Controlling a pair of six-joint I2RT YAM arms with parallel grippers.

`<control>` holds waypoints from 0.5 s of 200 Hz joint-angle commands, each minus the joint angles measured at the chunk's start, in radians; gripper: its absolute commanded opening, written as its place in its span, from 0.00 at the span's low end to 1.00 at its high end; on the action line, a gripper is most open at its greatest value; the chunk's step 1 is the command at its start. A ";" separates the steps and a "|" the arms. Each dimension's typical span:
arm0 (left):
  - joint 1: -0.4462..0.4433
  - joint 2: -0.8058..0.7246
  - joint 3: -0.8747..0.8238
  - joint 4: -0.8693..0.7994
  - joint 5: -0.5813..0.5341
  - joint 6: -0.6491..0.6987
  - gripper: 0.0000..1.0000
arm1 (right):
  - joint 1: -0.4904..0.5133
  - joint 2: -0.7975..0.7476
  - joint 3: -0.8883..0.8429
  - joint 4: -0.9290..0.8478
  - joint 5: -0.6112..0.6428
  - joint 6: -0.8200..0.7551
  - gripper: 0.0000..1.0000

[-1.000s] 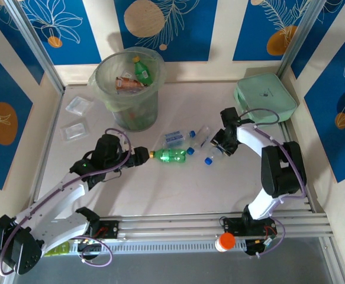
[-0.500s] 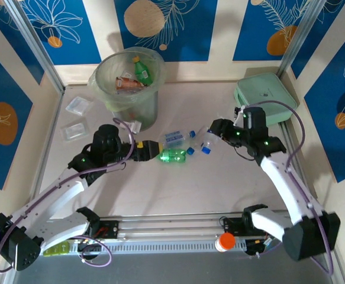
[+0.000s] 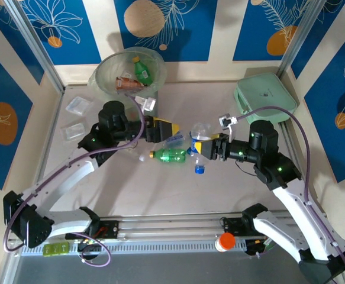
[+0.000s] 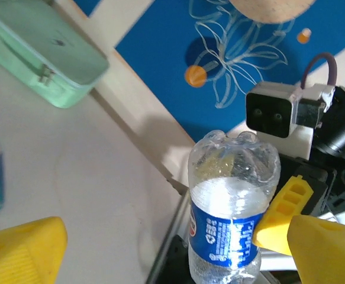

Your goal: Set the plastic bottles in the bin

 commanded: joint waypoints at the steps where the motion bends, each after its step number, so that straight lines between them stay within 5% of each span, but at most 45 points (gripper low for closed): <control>1: -0.029 0.033 0.046 0.074 0.109 0.002 0.96 | 0.035 -0.002 -0.007 0.000 -0.067 -0.041 0.56; 100: -0.130 0.160 0.089 0.232 0.212 -0.033 0.88 | 0.068 0.025 -0.016 0.002 -0.082 -0.046 0.56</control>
